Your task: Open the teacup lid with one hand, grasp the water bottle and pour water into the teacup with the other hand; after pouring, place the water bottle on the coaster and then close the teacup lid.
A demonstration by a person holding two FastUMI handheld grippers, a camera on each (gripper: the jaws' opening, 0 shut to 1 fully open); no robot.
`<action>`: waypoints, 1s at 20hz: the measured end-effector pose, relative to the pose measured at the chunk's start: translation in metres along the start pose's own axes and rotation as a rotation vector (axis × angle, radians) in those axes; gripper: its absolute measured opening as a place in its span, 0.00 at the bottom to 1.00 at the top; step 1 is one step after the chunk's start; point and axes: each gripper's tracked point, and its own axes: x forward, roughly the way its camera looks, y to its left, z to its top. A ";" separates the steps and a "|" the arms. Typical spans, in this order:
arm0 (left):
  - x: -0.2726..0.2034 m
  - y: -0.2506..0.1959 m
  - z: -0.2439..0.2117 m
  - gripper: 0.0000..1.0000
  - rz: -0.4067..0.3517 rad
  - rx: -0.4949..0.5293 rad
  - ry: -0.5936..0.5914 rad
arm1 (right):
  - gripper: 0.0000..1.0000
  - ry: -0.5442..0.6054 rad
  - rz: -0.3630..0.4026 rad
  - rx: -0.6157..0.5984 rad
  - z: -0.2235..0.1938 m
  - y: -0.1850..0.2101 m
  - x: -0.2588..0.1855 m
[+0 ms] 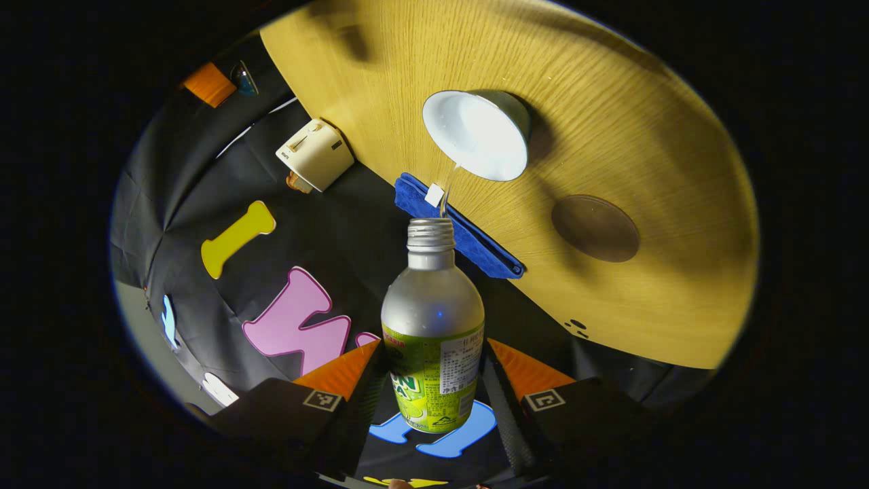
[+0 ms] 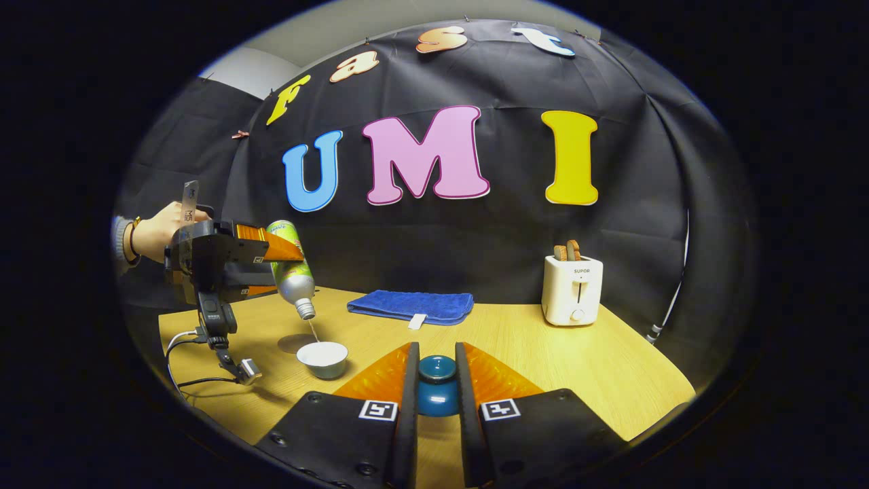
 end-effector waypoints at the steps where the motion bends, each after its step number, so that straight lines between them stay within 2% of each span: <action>1: 0.001 0.000 0.002 0.82 0.000 -0.004 -0.007 | 0.30 -0.002 0.001 0.000 0.001 0.000 0.000; 7: 0.003 -0.009 0.015 0.82 0.003 -0.083 -0.051 | 0.30 -0.003 -0.003 0.000 0.001 -0.002 -0.001; 10: 0.008 -0.022 0.023 0.82 -0.004 -0.224 -0.089 | 0.30 -0.002 -0.005 0.000 0.000 -0.003 0.000; 13: 0.014 -0.028 0.036 0.82 0.000 -0.514 -0.150 | 0.30 0.003 -0.005 -0.003 -0.001 -0.003 0.000; 20: 0.001 -0.030 0.058 0.81 -0.038 -1.324 -0.243 | 0.30 0.004 -0.014 -0.009 -0.002 -0.005 0.000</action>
